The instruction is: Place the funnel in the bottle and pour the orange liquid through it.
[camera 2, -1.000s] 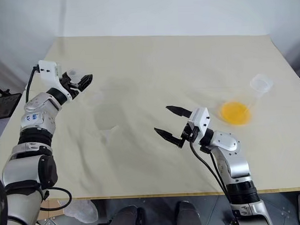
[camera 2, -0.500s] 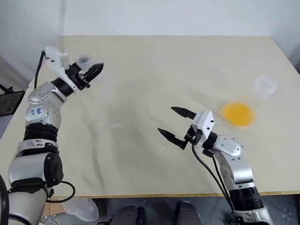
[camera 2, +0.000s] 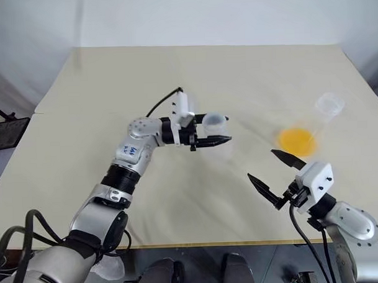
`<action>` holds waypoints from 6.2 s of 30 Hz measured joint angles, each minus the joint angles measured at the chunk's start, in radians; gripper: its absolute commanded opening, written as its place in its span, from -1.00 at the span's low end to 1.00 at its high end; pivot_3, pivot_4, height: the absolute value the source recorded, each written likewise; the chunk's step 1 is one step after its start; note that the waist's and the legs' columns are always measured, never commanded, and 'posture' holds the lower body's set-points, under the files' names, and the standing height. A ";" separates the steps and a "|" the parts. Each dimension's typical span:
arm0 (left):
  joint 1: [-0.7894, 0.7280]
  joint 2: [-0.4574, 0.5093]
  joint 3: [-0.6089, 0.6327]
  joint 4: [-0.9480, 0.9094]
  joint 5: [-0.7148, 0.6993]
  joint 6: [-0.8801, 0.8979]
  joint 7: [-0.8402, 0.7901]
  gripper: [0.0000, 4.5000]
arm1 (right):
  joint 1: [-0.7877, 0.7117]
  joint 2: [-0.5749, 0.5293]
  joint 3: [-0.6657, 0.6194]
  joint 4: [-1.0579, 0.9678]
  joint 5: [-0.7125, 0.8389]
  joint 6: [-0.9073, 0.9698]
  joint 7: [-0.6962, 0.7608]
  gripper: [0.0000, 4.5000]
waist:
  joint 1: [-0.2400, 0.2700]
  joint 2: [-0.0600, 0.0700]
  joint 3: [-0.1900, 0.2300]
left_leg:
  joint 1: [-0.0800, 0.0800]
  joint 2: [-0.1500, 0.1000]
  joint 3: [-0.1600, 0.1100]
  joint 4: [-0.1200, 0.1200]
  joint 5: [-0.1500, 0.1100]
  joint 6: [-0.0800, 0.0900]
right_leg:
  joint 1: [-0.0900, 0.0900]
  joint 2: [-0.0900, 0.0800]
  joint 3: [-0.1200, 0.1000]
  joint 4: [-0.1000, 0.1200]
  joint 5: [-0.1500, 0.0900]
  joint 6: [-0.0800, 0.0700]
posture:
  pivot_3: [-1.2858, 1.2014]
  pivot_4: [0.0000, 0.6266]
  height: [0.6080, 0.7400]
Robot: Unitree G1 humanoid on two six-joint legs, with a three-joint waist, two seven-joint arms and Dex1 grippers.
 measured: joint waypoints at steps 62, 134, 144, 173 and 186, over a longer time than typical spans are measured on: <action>1.320 0.370 0.843 -0.888 -0.313 0.249 0.161 1.00 | -0.467 -0.082 0.308 0.268 0.075 0.074 0.423 1.00 | -0.008 0.000 0.000 | 0.002 0.001 -0.014 0.001 -0.002 0.004 | 0.004 -0.008 -0.002 0.000 0.000 0.000 | 0.03 -0.52 1.00; -0.052 0.637 0.158 -0.409 -0.503 0.959 -0.207 -0.99 | -0.003 0.013 0.058 0.019 0.020 -0.019 0.036 1.00 | 0.013 0.001 0.000 | 0.000 -0.001 -0.002 0.002 -0.002 0.001 | 0.002 -0.001 -0.002 0.001 0.000 0.000 | 0.03 -0.52 1.00; -0.371 0.451 -0.049 -0.101 -0.297 0.948 -0.299 -0.99 | 0.093 0.086 0.053 -0.061 -0.005 -0.028 -0.058 1.00 | 0.011 0.000 0.000 | 0.000 0.000 0.000 0.002 -0.002 0.001 | 0.000 0.001 0.001 0.000 0.000 0.000 | 0.03 -0.52 1.00; -0.550 0.144 -0.028 0.367 0.033 0.627 -0.234 -0.07 | 0.099 0.164 0.156 -0.063 -0.077 -0.075 -0.138 1.00 | 0.013 0.000 0.000 | -0.002 0.000 0.000 0.003 -0.002 0.001 | -0.001 0.000 0.001 0.001 0.000 0.000 | 0.03 -0.52 1.00; -0.351 0.192 0.116 0.252 0.001 0.320 -0.258 0.99 | 0.060 0.172 0.164 -0.058 -0.080 -0.093 -0.146 1.00 | -0.002 0.000 0.000 | -0.001 0.001 -0.001 0.003 -0.002 0.001 | -0.001 0.001 0.001 0.002 0.000 0.000 | 0.03 -0.52 1.00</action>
